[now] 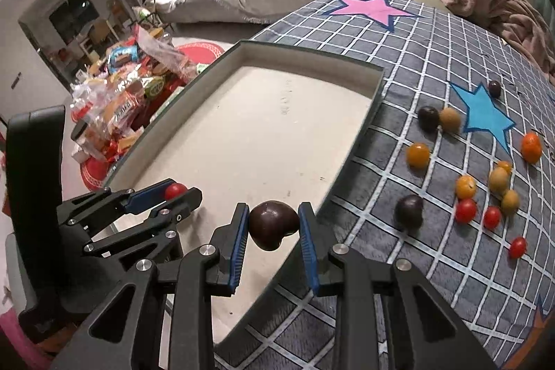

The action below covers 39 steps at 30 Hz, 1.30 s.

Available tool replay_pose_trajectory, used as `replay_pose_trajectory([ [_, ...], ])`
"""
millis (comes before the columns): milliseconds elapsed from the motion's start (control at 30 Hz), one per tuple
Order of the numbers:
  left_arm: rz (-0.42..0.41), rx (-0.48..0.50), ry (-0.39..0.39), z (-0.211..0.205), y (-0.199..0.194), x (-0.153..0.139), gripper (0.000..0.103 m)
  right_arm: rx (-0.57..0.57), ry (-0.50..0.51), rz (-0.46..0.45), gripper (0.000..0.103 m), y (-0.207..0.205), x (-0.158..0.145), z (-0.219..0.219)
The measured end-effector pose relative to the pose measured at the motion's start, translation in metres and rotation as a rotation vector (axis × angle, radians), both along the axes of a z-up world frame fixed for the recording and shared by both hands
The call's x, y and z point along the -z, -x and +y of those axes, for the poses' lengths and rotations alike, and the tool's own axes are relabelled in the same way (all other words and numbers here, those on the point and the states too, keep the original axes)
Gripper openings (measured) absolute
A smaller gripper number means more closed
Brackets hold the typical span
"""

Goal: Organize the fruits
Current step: 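Carry both fruits over the white tray and open both tools to drop them, then move both tools back over the fruits on the tablecloth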

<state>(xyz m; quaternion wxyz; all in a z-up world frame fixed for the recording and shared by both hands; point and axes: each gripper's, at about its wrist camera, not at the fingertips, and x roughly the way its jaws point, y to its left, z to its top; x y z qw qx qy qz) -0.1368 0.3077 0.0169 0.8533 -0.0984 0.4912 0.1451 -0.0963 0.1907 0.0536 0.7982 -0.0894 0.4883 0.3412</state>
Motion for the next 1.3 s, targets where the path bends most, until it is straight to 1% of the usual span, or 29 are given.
replay_pose_trajectory([
  [67,0.0,0.004,-0.005,0.0,-0.001,0.001,0.028,-0.004,0.011,0.002,0.032,0.0,0.001,0.002],
  [133,0.005,0.013,-0.01,-0.002,-0.001,0.003,0.028,-0.001,0.014,0.002,0.036,0.0,0.002,0.003],
  [167,0.008,0.017,-0.01,-0.002,-0.001,0.004,0.028,-0.002,0.005,0.004,0.043,0.0,0.001,0.003],
  [200,0.011,0.02,-0.01,-0.003,-0.001,0.004,0.028,-0.001,0.001,0.002,0.052,0.0,0.0,0.003],
  [233,0.008,0.023,-0.016,-0.004,-0.001,0.004,0.029,0.001,0.004,-0.007,0.057,0.001,-0.002,0.003],
  [267,0.01,0.028,-0.021,-0.005,-0.002,0.004,0.029,0.0,0.005,-0.017,0.064,0.001,-0.004,0.003],
  [300,0.01,0.029,-0.022,-0.005,-0.002,0.004,0.039,-0.002,0.007,-0.026,0.066,0.002,-0.006,0.003],
  [333,0.009,0.029,-0.021,-0.005,-0.002,0.004,0.069,-0.003,0.007,-0.034,0.066,0.003,-0.008,0.003],
  [367,0.0,0.021,-0.026,-0.005,-0.001,0.003,0.082,-0.004,0.006,-0.038,0.066,0.003,-0.01,0.002],
  [400,-0.021,0.009,-0.039,-0.006,0.002,0.0,0.089,-0.002,0.004,-0.041,0.07,0.004,-0.011,0.001],
  [433,-0.04,0.008,-0.049,-0.007,0.004,-0.003,0.089,0.002,0.001,-0.046,0.072,0.005,-0.013,-0.001],
  [467,-0.041,0.021,-0.046,-0.008,0.004,-0.005,0.089,0.005,-0.003,-0.048,0.078,0.005,-0.014,-0.002],
  [500,-0.034,0.029,-0.04,-0.009,0.004,-0.005,0.089,0.011,-0.006,-0.049,0.08,0.005,-0.016,-0.005],
  [567,-0.029,0.033,-0.041,-0.011,0.003,-0.006,0.089,0.025,-0.009,-0.045,0.081,0.004,-0.018,-0.011],
  [633,-0.029,0.035,-0.041,-0.013,0.004,-0.008,0.089,0.043,-0.003,-0.047,0.084,0.005,-0.02,-0.018],
  [700,-0.029,0.04,-0.029,-0.016,0.006,-0.01,0.089,0.073,0.013,-0.061,0.094,0.005,-0.022,-0.028],
  [733,-0.029,0.043,-0.023,-0.017,0.006,-0.011,0.089,0.088,0.018,-0.066,0.097,0.005,-0.023,-0.034],
  [767,-0.03,0.048,-0.02,-0.02,0.007,-0.013,0.089,0.103,0.018,-0.067,0.103,0.005,-0.024,-0.04],
  [867,-0.038,0.068,-0.013,-0.029,0.01,-0.019,0.089,0.136,-0.002,-0.052,0.103,0.005,-0.025,-0.065],
  [1000,-0.048,0.104,-0.018,-0.047,0.01,-0.026,0.089,0.175,0.013,-0.044,0.103,0.007,-0.02,-0.095],
  [1300,-0.043,0.234,-0.04,-0.107,0.002,-0.036,0.089,0.327,0.01,0.011,0.103,0.002,-0.002,-0.174],
])
